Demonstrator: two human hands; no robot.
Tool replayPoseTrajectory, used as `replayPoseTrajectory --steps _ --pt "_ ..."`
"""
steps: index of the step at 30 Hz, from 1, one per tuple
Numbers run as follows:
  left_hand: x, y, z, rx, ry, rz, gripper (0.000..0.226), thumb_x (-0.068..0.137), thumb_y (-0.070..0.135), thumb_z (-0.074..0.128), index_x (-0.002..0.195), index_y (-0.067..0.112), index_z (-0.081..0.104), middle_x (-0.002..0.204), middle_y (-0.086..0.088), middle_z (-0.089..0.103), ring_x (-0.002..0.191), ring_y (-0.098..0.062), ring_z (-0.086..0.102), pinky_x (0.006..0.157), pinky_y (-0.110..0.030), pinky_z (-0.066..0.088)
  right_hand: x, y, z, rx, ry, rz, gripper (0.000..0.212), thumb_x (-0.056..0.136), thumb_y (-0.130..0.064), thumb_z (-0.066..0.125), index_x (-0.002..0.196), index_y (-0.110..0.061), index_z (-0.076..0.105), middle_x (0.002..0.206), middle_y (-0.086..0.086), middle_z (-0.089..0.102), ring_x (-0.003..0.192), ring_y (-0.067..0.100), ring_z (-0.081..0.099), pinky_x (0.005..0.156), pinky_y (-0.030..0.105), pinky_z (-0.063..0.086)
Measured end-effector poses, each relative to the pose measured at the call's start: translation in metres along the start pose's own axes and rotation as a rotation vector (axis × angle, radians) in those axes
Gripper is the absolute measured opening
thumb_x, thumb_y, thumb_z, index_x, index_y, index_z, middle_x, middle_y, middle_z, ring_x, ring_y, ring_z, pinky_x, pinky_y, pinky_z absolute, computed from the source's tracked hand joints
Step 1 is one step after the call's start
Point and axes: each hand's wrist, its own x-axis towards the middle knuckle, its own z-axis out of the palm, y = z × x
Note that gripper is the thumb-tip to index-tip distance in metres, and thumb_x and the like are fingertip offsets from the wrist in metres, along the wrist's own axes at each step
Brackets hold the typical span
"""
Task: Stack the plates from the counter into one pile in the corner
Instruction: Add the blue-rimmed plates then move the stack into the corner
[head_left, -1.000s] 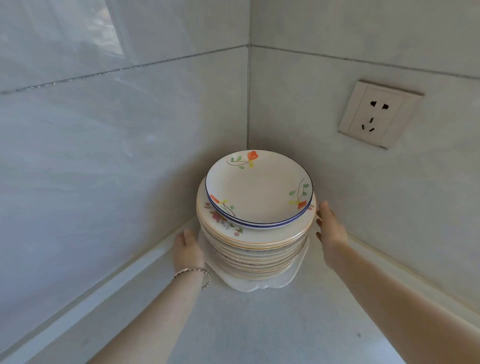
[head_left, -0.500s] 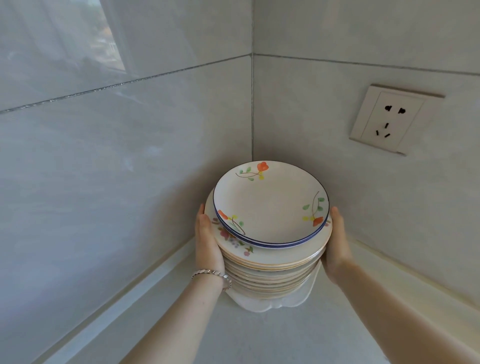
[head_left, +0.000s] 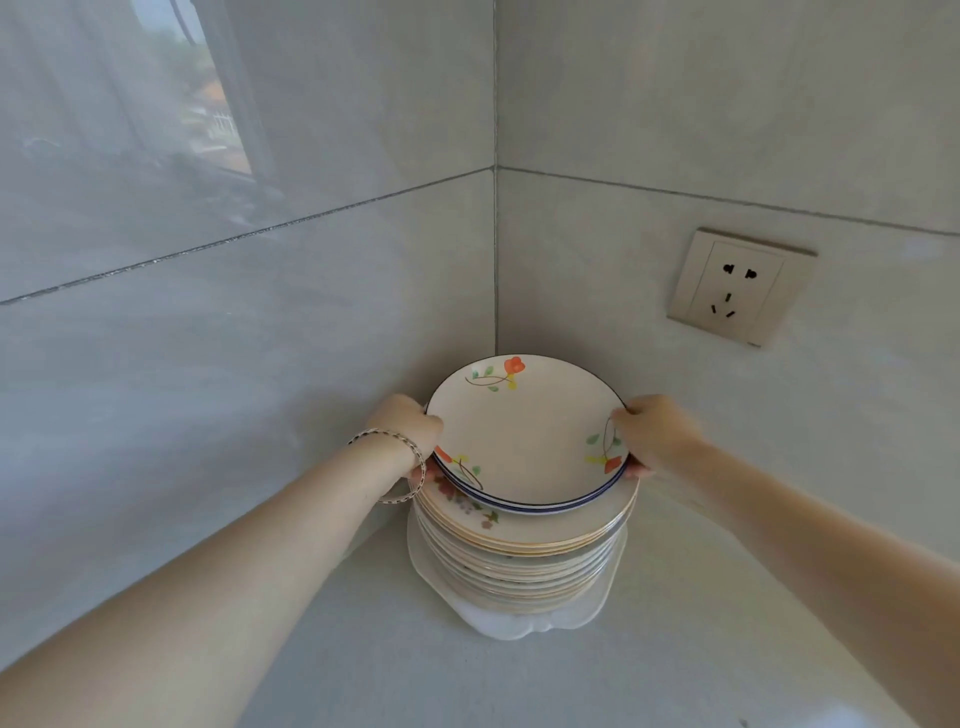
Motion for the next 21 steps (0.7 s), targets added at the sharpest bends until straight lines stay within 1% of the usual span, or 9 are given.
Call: replayPoseTrajectory --steps 3,6,8,11,13,15,17,18,21 --pt "-0.001 -0.005 -0.001 -0.035 0.037 0.047 0.012 0.086 0.005 0.044 0.075 0.004 0.05 0.081 -0.023 0.051 0.075 -0.029 0.055 0.085 -0.057 0.052 -0.002 0.003 0.007 0.032 0.005 -0.04 0.026 0.089 -0.01 0.038 0.071 -0.008 0.057 0.079 0.017 0.064 0.041 0.02 0.059 0.029 0.014 0.041" --pt "-0.002 -0.015 0.002 -0.047 0.117 0.125 0.022 0.088 0.007 0.043 0.067 0.002 0.048 0.078 -0.033 0.057 0.081 -0.043 0.063 0.077 -0.048 0.055 -0.006 0.012 0.01 0.061 -0.002 -0.095 0.024 0.089 -0.013 0.04 0.078 -0.006 0.06 0.071 0.012 0.062 0.03 0.013 0.057 0.028 0.008 0.034" --pt "-0.004 -0.018 0.004 0.06 0.145 0.164 0.035 0.09 0.009 0.042 0.055 0.008 0.036 0.059 -0.016 0.047 0.07 -0.037 0.054 0.062 -0.032 0.043 -0.008 0.016 0.011 0.03 0.022 -0.134 0.025 0.089 -0.014 0.039 0.084 -0.005 0.061 0.061 0.009 0.062 0.024 0.006 0.052 0.028 0.008 0.032" --pt "-0.007 -0.015 0.007 0.144 0.184 0.166 0.04 0.092 0.012 0.04 0.054 0.012 0.03 0.056 -0.003 0.036 0.068 -0.027 0.041 0.06 -0.028 0.028 -0.01 0.017 0.011 0.041 0.039 -0.147 0.025 0.089 -0.014 0.037 0.081 -0.007 0.06 0.055 0.005 0.061 0.025 0.005 0.052 0.029 0.008 0.033" --pt "-0.008 -0.015 0.008 0.128 0.209 0.167 0.04 0.092 0.011 0.039 0.053 0.011 0.03 0.056 -0.004 0.037 0.069 -0.028 0.041 0.06 -0.029 0.027 -0.014 0.015 0.011 0.032 0.064 -0.149 0.026 0.09 -0.015 0.038 0.081 -0.007 0.061 0.06 0.008 0.062 0.038 0.013 0.06 0.035 0.01 0.037" --pt "-0.013 -0.016 0.011 0.052 0.25 0.183 0.039 0.093 0.012 0.038 0.055 0.007 0.031 0.063 -0.013 0.047 0.076 -0.034 0.047 0.064 -0.034 0.033 -0.016 0.017 0.013 -0.067 0.161 -0.168 0.031 0.092 -0.022 0.039 0.095 -0.007 0.066 0.087 0.015 0.064 0.075 0.026 0.062 0.059 0.019 0.044" --pt "-0.02 -0.018 0.016 -0.094 0.249 0.18 0.032 0.096 0.019 0.034 0.07 0.003 0.044 0.094 -0.028 0.057 0.101 -0.037 0.053 0.082 -0.037 0.04 -0.02 0.021 0.015 -0.092 0.223 -0.177 0.042 0.096 -0.035 0.036 0.123 -0.011 0.056 0.125 0.016 0.052 0.115 0.03 0.048 0.092 0.031 0.039" --pt "-0.025 -0.019 0.019 -0.177 0.199 0.153 0.032 0.098 0.024 0.03 0.088 0.003 0.052 0.113 -0.026 0.054 0.114 -0.035 0.049 0.091 -0.036 0.037 -0.023 0.023 0.017 -0.045 0.196 -0.177 0.049 0.096 -0.041 0.033 0.133 -0.011 0.047 0.136 0.015 0.045 0.126 0.03 0.039 0.102 0.034 0.033" --pt "-0.038 -0.022 0.031 -0.347 0.092 0.102 0.051 0.1 0.037 0.02 0.14 0.01 0.035 0.15 -0.009 0.033 0.138 -0.022 0.032 0.106 -0.028 0.025 -0.028 0.029 0.028 0.154 0.052 -0.2 0.052 0.096 -0.046 0.026 0.133 -0.014 0.044 0.135 0.011 0.05 0.125 0.025 0.044 0.097 0.031 0.033"
